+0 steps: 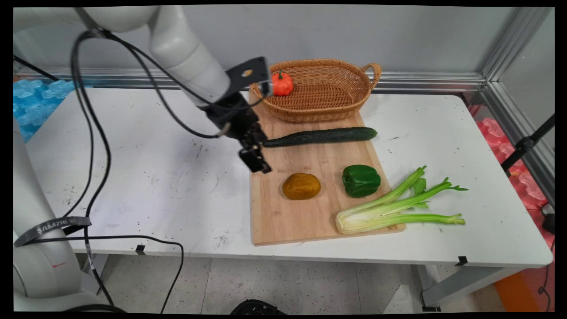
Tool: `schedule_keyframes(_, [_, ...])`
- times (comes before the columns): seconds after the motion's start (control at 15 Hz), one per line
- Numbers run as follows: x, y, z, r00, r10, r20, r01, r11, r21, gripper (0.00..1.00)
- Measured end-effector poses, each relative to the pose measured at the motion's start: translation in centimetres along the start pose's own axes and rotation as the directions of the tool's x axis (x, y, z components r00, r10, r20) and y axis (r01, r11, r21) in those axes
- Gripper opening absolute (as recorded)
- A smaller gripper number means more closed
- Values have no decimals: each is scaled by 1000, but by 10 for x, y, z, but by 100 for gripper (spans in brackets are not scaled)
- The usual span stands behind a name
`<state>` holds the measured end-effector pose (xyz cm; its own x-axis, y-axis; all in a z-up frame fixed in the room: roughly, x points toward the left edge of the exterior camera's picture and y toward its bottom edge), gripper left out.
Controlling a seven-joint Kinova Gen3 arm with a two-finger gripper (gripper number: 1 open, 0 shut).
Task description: Pick up the potato from the cutting board
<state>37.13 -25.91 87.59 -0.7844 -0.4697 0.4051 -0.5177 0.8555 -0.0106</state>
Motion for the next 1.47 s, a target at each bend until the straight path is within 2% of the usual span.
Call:
schedule_keyframes(0.27, [19, 13, 28, 998, 24, -55, -24, 1000, 12, 100])
schedule_keyframes(0.47, [24, 21, 49, 996, 39, -75, -37, 999, 23, 100])
schedule_keyframes(1.0, [20, 34, 87, 995, 51, -86, -48, 998, 42, 100])
schedule_keyframes(1.47, [11, 36, 112, 997, 22, -78, -18, 999, 51, 100])
